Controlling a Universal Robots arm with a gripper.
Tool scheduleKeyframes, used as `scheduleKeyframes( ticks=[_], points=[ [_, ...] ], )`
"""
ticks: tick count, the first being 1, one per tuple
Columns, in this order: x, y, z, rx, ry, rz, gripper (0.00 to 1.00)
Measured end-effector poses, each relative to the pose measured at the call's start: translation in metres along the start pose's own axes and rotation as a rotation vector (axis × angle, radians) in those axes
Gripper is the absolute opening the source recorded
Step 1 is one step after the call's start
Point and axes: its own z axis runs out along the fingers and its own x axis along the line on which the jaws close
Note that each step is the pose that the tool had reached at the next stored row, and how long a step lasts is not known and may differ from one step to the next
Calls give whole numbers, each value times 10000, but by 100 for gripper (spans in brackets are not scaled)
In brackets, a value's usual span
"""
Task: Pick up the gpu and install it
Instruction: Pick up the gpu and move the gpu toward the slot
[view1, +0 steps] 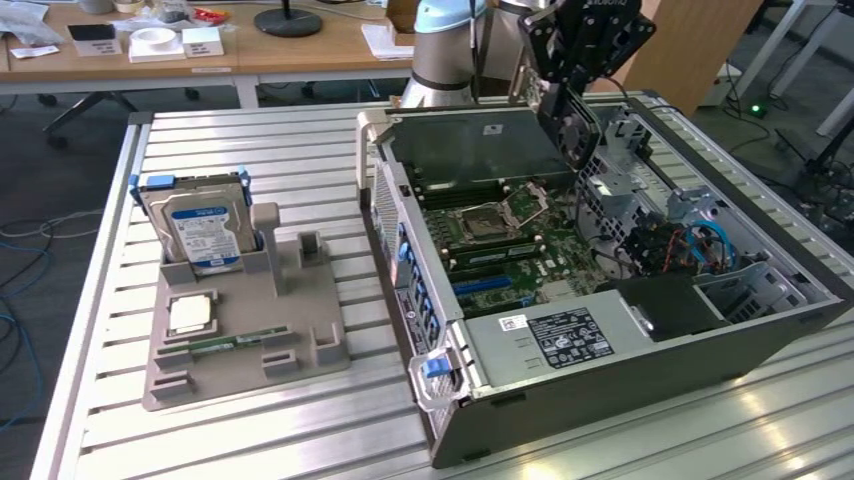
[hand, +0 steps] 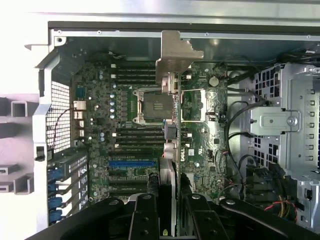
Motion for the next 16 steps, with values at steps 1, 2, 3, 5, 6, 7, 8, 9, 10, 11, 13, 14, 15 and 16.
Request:
scheduleKeyframes(
  ticks=[1,2,3,5,6,7,8,9,10,11,13,14,15,16],
  points=[
    [-11,1,1,0,0,0,26],
    [-30,2,1,1,1,1,26],
    [-56,3,2,0,0,0,26],
    [-105,5,4,1,0,1,26],
    [-129,6,5,0,0,1,26],
    [-154,7,6,0,0,0,26],
    [-183,8,7,0,0,-1,26],
    [-213,9,8,1,0,0,26],
    [-246,10,9,1,0,1,26],
    [-284,11,10,0,0,0,26],
    [-350,13,12,0,0,0,26],
    [-381,15,13,0,0,1,26],
    [-412,16,14,1,0,0,26],
    [-443,17,15,1,1,0,26]
  ],
)
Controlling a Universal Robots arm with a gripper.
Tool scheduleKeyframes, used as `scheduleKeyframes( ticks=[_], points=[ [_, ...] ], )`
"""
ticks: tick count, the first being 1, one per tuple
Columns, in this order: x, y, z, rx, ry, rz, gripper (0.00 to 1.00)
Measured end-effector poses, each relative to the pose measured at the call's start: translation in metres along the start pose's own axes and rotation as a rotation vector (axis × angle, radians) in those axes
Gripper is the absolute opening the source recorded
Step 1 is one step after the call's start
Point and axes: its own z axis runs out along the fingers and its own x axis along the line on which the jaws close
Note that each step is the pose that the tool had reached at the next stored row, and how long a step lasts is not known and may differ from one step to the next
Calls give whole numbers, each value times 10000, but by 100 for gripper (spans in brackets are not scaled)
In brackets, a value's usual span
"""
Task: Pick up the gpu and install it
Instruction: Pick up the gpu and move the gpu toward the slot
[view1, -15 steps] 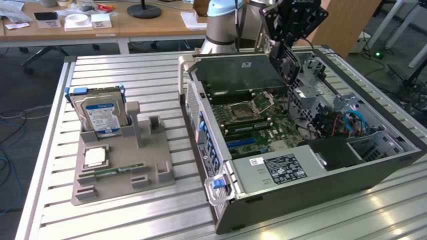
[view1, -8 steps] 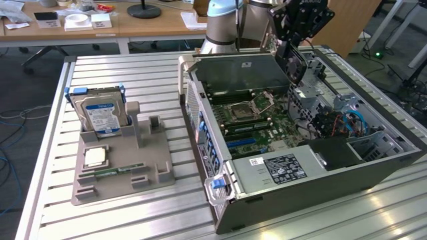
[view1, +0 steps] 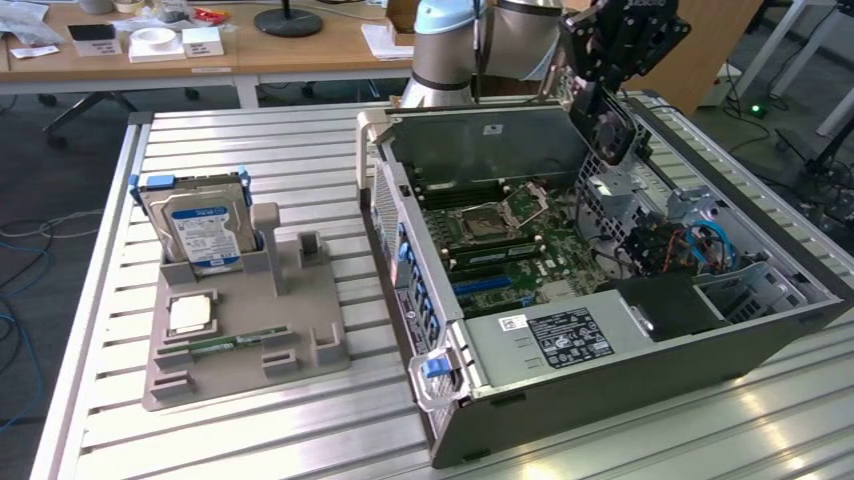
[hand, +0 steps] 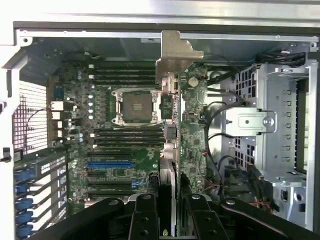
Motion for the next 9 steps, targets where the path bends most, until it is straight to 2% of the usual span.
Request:
scheduleKeyframes(
  ticks=[9],
  points=[
    [-228,9,8,-1,0,0,26]
  ],
)
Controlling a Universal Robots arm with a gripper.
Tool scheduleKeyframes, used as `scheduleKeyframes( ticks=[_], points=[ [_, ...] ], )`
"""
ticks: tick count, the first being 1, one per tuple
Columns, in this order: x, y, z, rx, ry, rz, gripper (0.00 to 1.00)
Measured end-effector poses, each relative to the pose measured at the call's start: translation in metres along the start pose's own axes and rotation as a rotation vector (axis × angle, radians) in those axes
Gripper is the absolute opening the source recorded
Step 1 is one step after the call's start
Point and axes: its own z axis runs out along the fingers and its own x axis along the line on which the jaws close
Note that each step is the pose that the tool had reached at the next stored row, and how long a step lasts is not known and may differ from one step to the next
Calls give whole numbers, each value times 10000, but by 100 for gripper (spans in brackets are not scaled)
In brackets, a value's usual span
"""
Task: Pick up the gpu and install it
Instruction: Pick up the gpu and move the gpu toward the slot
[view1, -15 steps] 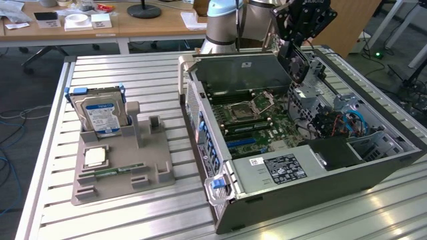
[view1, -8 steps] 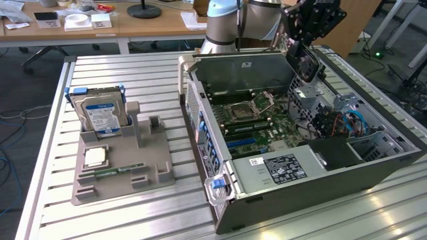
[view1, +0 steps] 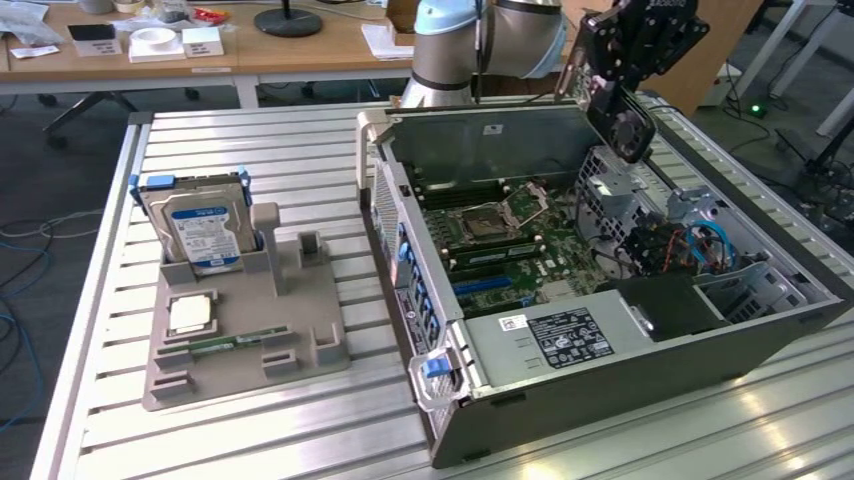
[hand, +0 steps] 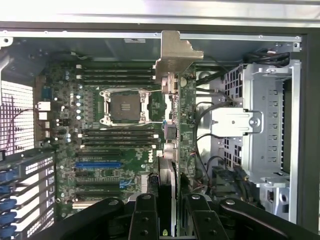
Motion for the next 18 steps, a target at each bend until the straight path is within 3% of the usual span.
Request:
scheduleKeyframes(
  ticks=[11,18],
  points=[
    [-238,5,7,-1,0,0,26],
    [-243,5,7,0,0,1,26]
  ],
)
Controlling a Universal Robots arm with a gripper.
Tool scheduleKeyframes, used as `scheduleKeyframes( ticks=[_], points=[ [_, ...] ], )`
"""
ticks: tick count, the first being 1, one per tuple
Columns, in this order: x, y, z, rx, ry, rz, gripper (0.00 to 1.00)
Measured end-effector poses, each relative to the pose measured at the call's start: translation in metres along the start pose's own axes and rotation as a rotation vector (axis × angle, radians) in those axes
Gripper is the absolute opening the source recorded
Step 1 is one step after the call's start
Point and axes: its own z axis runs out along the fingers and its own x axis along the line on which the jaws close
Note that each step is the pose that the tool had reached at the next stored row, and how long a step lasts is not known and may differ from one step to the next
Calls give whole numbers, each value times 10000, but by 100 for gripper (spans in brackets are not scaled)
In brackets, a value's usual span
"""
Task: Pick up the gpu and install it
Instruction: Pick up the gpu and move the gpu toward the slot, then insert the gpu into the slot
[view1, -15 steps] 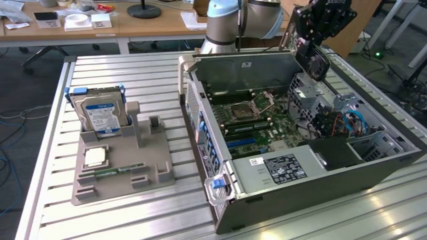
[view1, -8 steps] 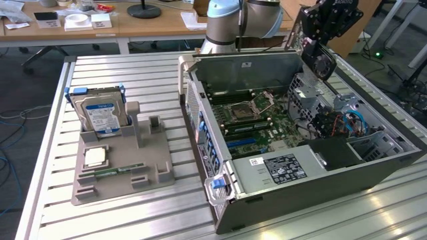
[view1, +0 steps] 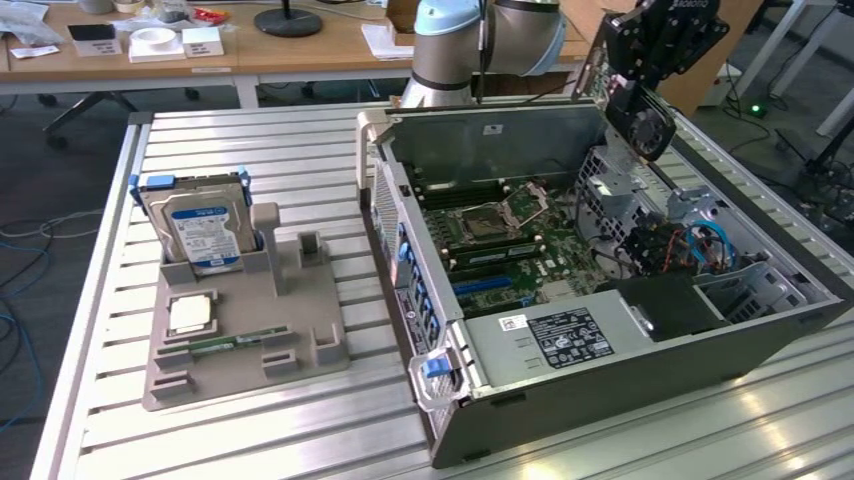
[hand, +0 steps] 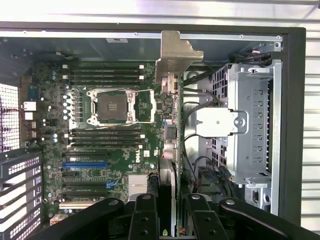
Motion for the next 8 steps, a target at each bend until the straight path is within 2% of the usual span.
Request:
scheduleKeyframes(
  ticks=[8],
  points=[
    [-13,0,0,0,0,-1,26]
  ],
)
